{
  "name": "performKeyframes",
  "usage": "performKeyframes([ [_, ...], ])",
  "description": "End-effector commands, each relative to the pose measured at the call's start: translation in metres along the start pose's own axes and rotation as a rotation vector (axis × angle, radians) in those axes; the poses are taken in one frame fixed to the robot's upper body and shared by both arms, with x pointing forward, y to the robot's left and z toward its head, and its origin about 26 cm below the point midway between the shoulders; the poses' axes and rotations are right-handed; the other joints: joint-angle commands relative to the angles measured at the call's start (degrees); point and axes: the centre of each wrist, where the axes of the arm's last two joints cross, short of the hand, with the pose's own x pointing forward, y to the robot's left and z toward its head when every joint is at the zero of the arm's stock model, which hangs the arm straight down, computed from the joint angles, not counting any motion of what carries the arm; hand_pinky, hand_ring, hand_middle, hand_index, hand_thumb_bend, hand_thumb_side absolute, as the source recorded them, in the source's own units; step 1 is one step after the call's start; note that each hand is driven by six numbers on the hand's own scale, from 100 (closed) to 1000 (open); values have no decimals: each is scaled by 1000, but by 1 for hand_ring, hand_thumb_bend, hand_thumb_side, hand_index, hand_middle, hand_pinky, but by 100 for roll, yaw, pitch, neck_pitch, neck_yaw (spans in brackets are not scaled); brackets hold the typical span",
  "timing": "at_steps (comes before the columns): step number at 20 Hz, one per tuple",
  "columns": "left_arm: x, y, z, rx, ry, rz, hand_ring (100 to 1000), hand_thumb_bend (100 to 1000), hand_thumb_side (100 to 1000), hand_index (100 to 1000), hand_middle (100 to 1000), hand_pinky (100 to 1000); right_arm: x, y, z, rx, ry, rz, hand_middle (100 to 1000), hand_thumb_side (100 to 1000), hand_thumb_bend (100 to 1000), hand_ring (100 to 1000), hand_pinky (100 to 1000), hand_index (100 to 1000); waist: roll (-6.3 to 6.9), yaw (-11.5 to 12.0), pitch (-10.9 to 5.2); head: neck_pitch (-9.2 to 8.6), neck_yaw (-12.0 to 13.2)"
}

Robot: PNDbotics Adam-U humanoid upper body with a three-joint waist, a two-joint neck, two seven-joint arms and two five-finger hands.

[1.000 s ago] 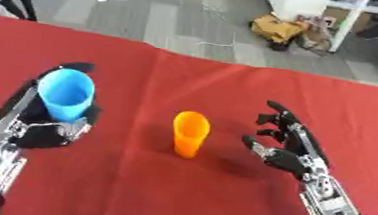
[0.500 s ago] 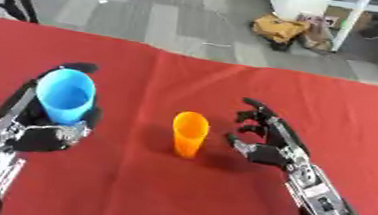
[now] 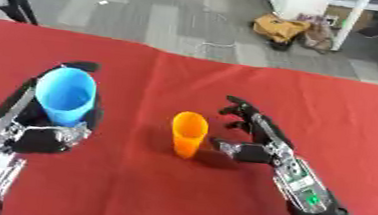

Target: Pour the contents of one cup into another cup.

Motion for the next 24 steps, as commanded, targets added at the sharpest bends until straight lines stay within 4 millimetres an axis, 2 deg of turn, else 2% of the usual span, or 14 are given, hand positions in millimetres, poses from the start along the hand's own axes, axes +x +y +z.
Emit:
performKeyframes([
  [1, 9, 2, -8, -18, -33, -10, 338, 157, 100, 837, 330, 512, 8, 0, -10, 31, -33, 24, 747, 100, 489, 934, 752, 982, 15, 13, -117, -24, -32],
  [7, 7, 1, -7, -23, -30, -8, 338, 157, 100, 838, 330, 512, 11, 11, -18, 98, -51, 33, 737, 100, 491, 931, 755, 982, 21, 31, -138, -17, -54],
  [20, 6, 1, -8, -31, -28, -6, 339, 155, 100, 838, 331, 513, 7, 30, -23, 192, -50, 36, 716, 100, 495, 924, 753, 984, 12, 42, -167, -8, -62],
  [21, 6, 1, -8, -31, -29, -5, 339, 155, 100, 838, 330, 514, 7, 30, -23, 196, -51, 37, 705, 100, 628, 922, 752, 983, 12, 43, -168, -9, -64],
  [22, 6, 0, -8, -34, -29, -3, 340, 156, 100, 838, 331, 514, 8, 33, -26, 210, -55, 38, 706, 100, 492, 920, 751, 982, 14, 55, -172, -11, -73],
  [24, 5, 0, -8, -37, -28, -2, 340, 156, 100, 838, 331, 514, 9, 37, -31, 231, -62, 39, 701, 100, 492, 920, 751, 983, 16, 72, -178, -10, -81],
])
